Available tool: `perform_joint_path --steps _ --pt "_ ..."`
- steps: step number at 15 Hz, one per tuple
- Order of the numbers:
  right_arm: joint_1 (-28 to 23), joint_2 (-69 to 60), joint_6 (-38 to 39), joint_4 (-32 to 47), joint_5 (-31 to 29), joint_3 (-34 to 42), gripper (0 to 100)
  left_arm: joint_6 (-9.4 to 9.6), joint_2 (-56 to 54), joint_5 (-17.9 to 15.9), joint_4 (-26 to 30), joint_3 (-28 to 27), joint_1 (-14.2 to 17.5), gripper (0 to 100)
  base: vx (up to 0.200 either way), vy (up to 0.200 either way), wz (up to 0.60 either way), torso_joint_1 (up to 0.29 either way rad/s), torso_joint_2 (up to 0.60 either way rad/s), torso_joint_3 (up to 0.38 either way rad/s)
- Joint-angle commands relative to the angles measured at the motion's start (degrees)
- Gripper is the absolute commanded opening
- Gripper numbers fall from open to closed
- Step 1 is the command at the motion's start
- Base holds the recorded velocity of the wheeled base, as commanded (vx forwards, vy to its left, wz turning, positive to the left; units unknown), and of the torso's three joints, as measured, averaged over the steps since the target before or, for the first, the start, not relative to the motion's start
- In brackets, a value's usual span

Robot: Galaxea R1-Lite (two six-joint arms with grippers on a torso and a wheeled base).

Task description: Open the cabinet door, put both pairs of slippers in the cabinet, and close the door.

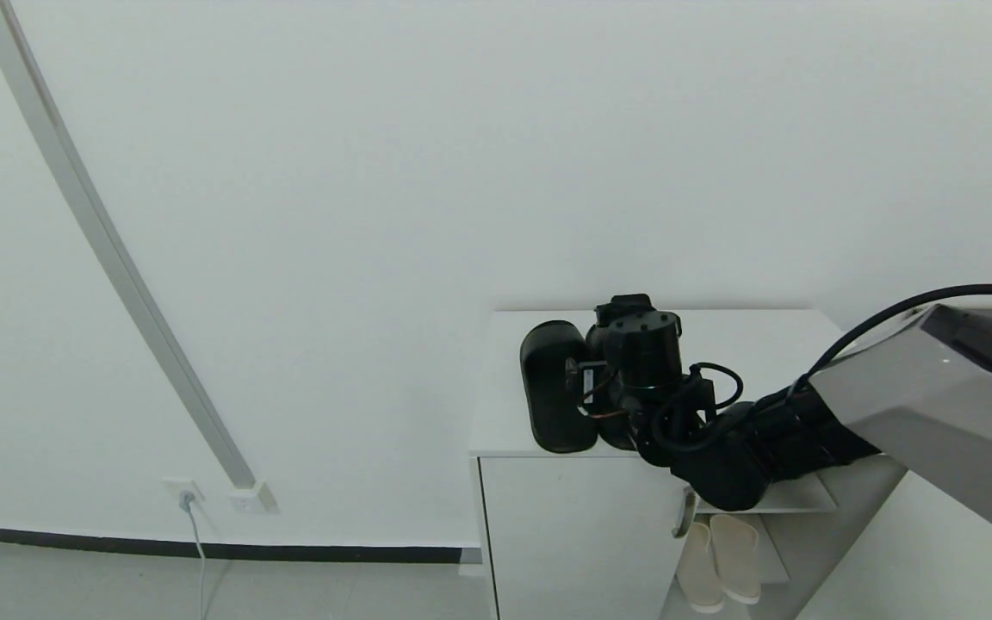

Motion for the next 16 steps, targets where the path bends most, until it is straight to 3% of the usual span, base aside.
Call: perform_joint_path --steps 1,8,14,15,16 --pt "-0.72 3.65 -0.18 0.06 0.06 -3.13 100 0.02 0.07 0.01 0.00 0.00 -0.01 0 0.000 0.000 0.00 0.000 0.00 0.000" --pt "-2.74 10.15 -1.41 1.20 0.23 -13.59 100 0.02 0.07 0.01 0.00 0.00 -0.01 0 0.000 0.000 0.00 0.000 0.00 0.000" --pt "-2.83 11.65 -1.41 1.90 0.23 -16.31 100 0.02 0.07 0.01 0.00 0.00 -0.01 0 0.000 0.000 0.00 0.000 0.00 0.000" --pt "-2.83 11.82 -1.41 1.99 0.23 -16.57 0 0.02 0.07 0.01 0.00 0.00 -0.01 0 0.000 0.000 0.00 0.000 0.00 0.000" --pt "-2.83 11.91 -1.50 1.99 0.23 -16.57 0 0.02 0.07 0.01 0.00 0.00 -0.01 0 0.000 0.000 0.00 0.000 0.00 0.000"
